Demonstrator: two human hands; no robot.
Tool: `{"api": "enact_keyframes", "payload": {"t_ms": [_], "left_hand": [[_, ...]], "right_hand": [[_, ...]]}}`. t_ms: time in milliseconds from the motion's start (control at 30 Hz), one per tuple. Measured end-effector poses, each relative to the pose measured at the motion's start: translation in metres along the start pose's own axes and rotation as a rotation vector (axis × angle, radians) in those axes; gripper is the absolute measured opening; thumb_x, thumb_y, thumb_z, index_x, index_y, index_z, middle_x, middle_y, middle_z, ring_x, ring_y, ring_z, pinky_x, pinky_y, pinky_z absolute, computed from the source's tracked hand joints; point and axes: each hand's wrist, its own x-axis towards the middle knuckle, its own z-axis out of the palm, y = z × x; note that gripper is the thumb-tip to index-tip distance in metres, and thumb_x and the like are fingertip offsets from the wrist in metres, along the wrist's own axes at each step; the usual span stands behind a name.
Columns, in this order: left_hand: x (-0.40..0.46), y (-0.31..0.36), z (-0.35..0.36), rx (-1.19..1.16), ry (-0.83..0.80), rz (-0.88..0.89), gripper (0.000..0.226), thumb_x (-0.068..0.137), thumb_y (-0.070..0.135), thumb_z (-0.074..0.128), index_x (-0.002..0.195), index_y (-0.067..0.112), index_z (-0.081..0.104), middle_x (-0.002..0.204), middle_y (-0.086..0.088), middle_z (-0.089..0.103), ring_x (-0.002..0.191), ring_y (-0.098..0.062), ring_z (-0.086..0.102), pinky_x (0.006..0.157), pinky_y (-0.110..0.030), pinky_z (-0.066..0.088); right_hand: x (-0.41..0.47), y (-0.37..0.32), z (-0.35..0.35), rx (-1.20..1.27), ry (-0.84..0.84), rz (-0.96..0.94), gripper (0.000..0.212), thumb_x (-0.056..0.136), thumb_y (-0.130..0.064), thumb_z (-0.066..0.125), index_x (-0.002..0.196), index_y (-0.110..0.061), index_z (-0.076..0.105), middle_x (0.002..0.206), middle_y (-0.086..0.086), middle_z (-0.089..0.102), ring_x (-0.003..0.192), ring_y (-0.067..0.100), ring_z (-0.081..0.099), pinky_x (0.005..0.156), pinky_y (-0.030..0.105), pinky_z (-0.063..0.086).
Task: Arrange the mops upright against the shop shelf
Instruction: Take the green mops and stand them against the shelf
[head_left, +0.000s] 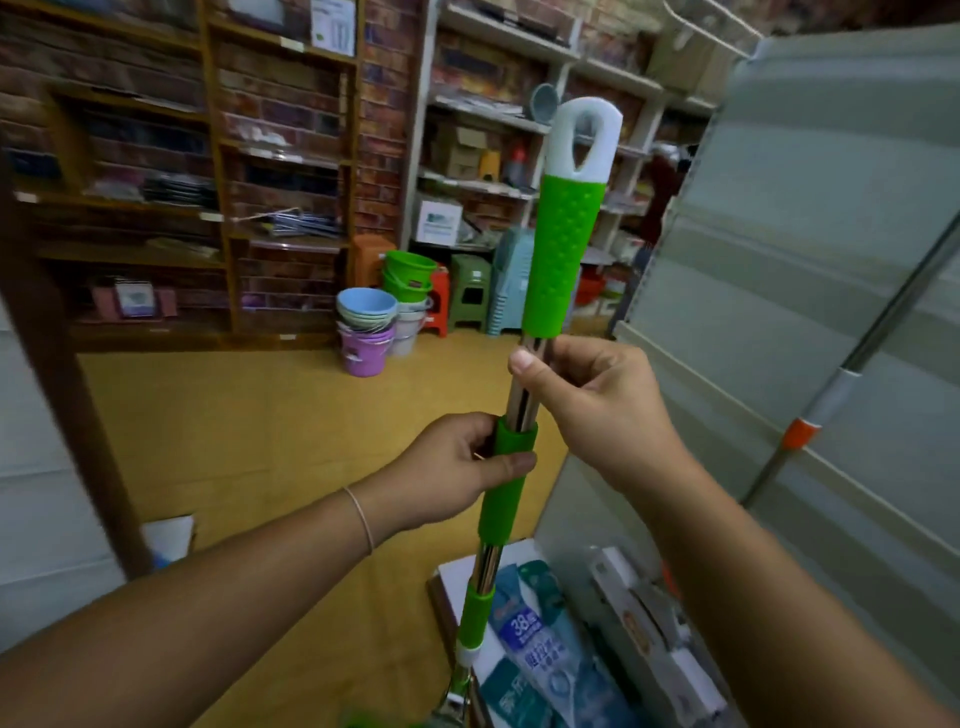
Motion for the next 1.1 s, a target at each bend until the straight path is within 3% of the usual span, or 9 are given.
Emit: {"api": "enact_keyframes", "payload": {"t_ms": [133, 200, 267, 467, 533, 633, 833, 967, 1100], "left_hand": [[0.038, 0.000, -0.015, -0.050, -0.111, -0.004, 0.004, 0.088, 0.022, 0.069, 0.091, 0.024, 0.067, 0.092, 0.000, 0.072, 0.085, -0.009, 0.065, 0.081, -0.027, 0.053], [0.054, 0.001, -0.022, -0.045, -0.167, 0.000, 0.005, 0.088, 0.021, 0.068, 0.094, 0.021, 0.067, 0.089, 0.004, 0.071, 0.082, -0.005, 0.064, 0.074, -0.018, 0.049], [0.069, 0.000, -0.027, -0.028, -0.196, 0.005, 0.012, 0.088, 0.022, 0.069, 0.098, 0.015, 0.068, 0.091, 0.001, 0.071, 0.083, -0.008, 0.065, 0.073, -0.019, 0.050], [0.114, 0.001, -0.050, 0.044, -0.283, 0.027, 0.016, 0.084, 0.027, 0.072, 0.098, 0.019, 0.068, 0.097, -0.002, 0.072, 0.092, -0.014, 0.067, 0.083, -0.027, 0.054], [0.133, -0.001, -0.058, 0.057, -0.279, 0.047, 0.018, 0.083, 0.028, 0.074, 0.097, 0.021, 0.068, 0.094, 0.001, 0.071, 0.089, -0.010, 0.067, 0.080, -0.023, 0.053], [0.162, -0.010, -0.070, 0.050, -0.254, 0.060, 0.013, 0.081, 0.025, 0.076, 0.090, 0.024, 0.067, 0.086, 0.006, 0.070, 0.082, -0.005, 0.066, 0.070, -0.015, 0.050], [0.229, -0.053, -0.099, 0.036, -0.163, -0.004, 0.020, 0.074, 0.020, 0.081, 0.088, 0.009, 0.072, 0.095, -0.015, 0.073, 0.092, -0.028, 0.069, 0.091, -0.052, 0.053], [0.279, -0.069, -0.114, 0.095, -0.175, -0.040, 0.030, 0.071, 0.027, 0.084, 0.084, 0.004, 0.071, 0.090, -0.023, 0.070, 0.076, -0.021, 0.062, 0.083, -0.054, 0.052], [0.326, -0.081, -0.119, 0.120, -0.178, -0.049, 0.029, 0.072, 0.029, 0.083, 0.084, 0.005, 0.073, 0.088, -0.020, 0.071, 0.077, -0.025, 0.068, 0.082, -0.050, 0.054]], "right_hand": [[0.031, -0.003, -0.003, -0.049, 0.118, 0.029, 0.031, 0.089, -0.032, 0.071, 0.089, -0.002, 0.072, 0.085, 0.027, 0.069, 0.073, 0.038, 0.065, 0.068, 0.054, 0.054], [0.043, -0.004, -0.003, -0.086, 0.180, 0.047, 0.035, 0.087, -0.038, 0.072, 0.088, -0.003, 0.072, 0.086, 0.029, 0.068, 0.068, 0.028, 0.061, 0.066, 0.055, 0.053], [0.053, -0.001, -0.002, -0.108, 0.220, 0.065, 0.036, 0.086, -0.039, 0.072, 0.087, -0.004, 0.073, 0.085, 0.029, 0.067, 0.067, 0.021, 0.057, 0.062, 0.051, 0.053], [0.086, 0.016, 0.002, -0.084, 0.279, 0.077, 0.037, 0.084, -0.042, 0.072, 0.088, -0.005, 0.074, 0.089, 0.033, 0.067, 0.070, 0.033, 0.064, 0.069, 0.046, 0.055], [0.102, 0.026, 0.006, -0.079, 0.298, 0.091, 0.031, 0.084, -0.040, 0.072, 0.088, -0.010, 0.077, 0.088, 0.026, 0.071, 0.082, 0.043, 0.068, 0.078, 0.057, 0.058], [0.131, 0.046, 0.017, -0.060, 0.299, 0.097, 0.017, 0.086, -0.035, 0.074, 0.082, -0.019, 0.077, 0.087, 0.024, 0.072, 0.080, 0.040, 0.068, 0.078, 0.063, 0.054], [0.200, 0.098, 0.038, -0.015, 0.212, 0.077, 0.030, 0.085, -0.034, 0.075, 0.085, -0.004, 0.073, 0.085, 0.030, 0.067, 0.066, 0.036, 0.058, 0.062, 0.051, 0.052], [0.244, 0.133, 0.040, 0.002, 0.157, 0.107, 0.024, 0.087, -0.030, 0.074, 0.080, -0.007, 0.072, 0.073, 0.021, 0.065, 0.061, 0.013, 0.052, 0.056, 0.033, 0.043], [0.285, 0.160, 0.033, 0.019, 0.119, 0.130, 0.020, 0.086, -0.028, 0.074, 0.081, -0.009, 0.073, 0.076, 0.020, 0.066, 0.064, 0.014, 0.055, 0.059, 0.034, 0.046]]}}
